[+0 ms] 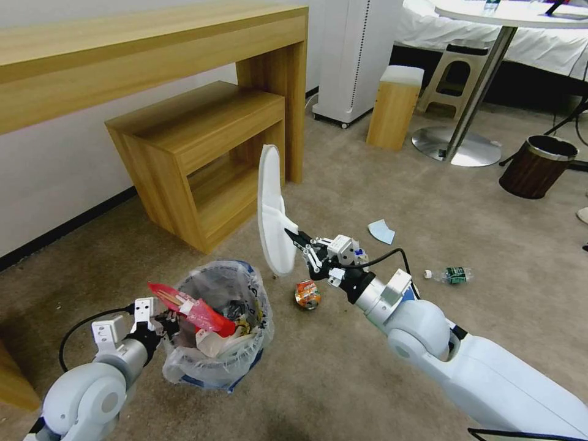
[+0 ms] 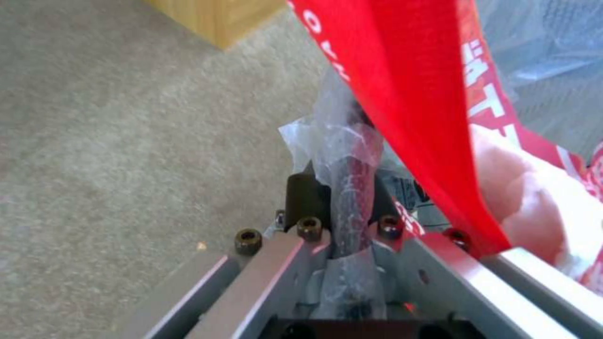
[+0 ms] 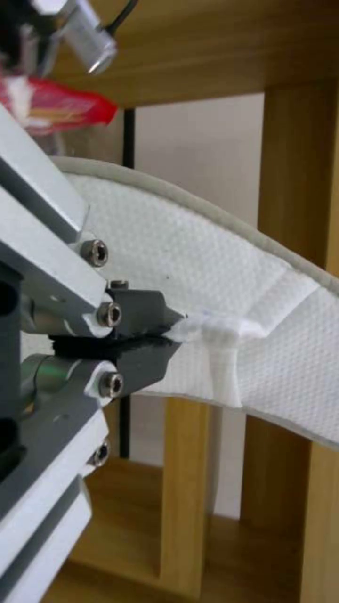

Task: Pick up the trash bin and place the garbage on the floor into it.

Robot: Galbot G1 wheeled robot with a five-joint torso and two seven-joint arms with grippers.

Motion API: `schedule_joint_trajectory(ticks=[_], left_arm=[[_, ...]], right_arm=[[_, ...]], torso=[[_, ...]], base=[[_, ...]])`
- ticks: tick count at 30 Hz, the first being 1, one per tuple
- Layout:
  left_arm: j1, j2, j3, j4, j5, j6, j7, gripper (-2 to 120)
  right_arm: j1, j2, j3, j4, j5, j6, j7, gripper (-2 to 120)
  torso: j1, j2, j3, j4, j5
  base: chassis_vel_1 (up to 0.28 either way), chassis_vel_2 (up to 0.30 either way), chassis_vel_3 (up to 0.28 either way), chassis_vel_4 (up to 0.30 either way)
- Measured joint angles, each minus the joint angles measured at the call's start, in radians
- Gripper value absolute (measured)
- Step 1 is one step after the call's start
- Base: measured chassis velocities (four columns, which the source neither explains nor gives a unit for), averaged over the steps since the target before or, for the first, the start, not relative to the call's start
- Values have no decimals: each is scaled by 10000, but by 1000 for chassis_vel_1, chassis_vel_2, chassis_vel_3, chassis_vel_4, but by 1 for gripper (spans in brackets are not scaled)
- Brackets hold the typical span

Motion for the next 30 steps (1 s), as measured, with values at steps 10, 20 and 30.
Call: schedule_joint_trajectory(ticks=[10,20,30], left_arm=[[-367,375,530,135,-250,6,79,0],[-514,504,614,58,-427,3,96,0],[-586,564,640,-75,-634,3,-6,0]], right_arm=[[1235,322,-1253,-369,352,168,-25,0],[1643,657,-2059,-758,418,400,-195,0],[1842,934,-2717,-1003,379,451,-354,0]], torso=[[0,0,1,2,1],[0,0,1,1,0],[0,0,0,1,0]], base=[[0,0,0,0],[0,0,0,0],[0,0,0,0]])
